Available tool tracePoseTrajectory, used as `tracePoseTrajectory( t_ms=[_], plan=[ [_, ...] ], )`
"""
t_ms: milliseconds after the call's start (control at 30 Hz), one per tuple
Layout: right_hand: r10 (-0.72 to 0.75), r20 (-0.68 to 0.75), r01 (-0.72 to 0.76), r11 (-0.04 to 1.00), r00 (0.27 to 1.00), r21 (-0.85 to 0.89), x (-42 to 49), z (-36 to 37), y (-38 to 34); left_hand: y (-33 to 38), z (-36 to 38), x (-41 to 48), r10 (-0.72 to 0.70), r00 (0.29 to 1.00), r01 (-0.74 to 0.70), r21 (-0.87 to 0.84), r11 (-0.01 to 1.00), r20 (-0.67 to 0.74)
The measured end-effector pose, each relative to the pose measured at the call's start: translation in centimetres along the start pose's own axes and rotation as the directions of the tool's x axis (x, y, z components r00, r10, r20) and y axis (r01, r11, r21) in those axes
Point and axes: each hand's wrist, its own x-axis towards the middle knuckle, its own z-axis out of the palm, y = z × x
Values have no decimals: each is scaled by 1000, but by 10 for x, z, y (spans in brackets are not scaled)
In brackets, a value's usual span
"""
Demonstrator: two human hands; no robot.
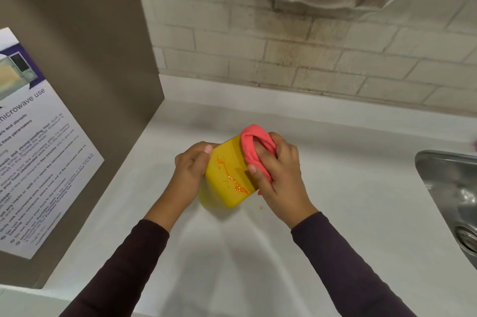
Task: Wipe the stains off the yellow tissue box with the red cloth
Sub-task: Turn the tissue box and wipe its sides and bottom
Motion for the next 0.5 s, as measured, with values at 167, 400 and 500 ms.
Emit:
tracePoseTrajectory(
  t_ms=[167, 400, 500],
  plan=[
    [-182, -16, 179, 977, 983, -117, -14, -5, 5, 3, -1, 2, -19, 1000, 19, -26, 999, -11],
    [5, -62, -10, 997, 998, -72, 12, 2, -25, -2, -2, 0, -17, 999, 15, 52, 999, 36],
    [-114, 15, 115, 985, 993, -129, 12, 5, -31, 3, -3, 0, 0, 1000, -1, 18, 1000, 27]
  ],
)
